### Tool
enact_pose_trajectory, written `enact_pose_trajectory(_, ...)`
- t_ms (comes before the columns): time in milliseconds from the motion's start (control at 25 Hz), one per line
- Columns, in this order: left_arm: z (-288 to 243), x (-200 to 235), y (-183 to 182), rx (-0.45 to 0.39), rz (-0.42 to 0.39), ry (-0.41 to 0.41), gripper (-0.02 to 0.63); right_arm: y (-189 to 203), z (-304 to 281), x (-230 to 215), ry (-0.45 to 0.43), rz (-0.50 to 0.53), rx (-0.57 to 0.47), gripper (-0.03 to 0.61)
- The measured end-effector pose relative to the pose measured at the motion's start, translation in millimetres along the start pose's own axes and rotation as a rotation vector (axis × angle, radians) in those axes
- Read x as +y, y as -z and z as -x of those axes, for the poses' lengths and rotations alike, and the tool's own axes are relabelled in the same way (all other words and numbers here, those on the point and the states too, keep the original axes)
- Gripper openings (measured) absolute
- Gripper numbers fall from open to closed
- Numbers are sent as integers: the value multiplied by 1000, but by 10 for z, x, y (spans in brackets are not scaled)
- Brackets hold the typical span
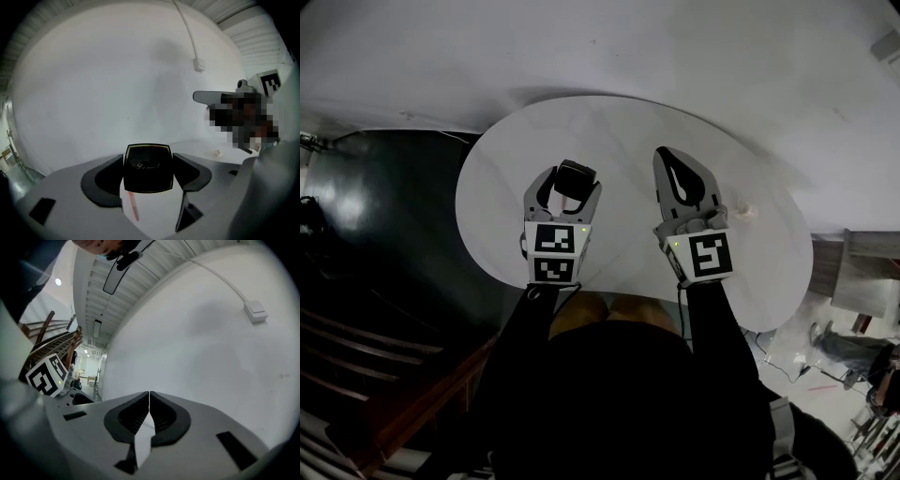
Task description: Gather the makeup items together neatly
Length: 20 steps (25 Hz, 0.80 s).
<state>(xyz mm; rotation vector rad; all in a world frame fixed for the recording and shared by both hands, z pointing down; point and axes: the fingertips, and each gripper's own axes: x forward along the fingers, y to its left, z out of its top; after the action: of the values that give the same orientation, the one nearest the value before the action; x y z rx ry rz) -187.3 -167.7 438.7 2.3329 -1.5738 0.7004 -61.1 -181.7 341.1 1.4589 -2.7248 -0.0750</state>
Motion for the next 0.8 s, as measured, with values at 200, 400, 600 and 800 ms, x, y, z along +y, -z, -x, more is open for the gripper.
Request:
enact_pose_trajectory(200,67,405,122,12,12,-30,345,23,-287,293,-26,2,16,28)
enact_pose_trajectory(400,34,724,328,47,41,-39,344,73,-490,440,-24,-9,30,28)
enact_pose_trajectory(600,-130,960,663,98,104,-32,344,195,-651,453,-8,5,71,28)
enact_pose_trajectory(800,-291,1105,1038,184,193,-12,344,240,-751,504,9,10,85,28)
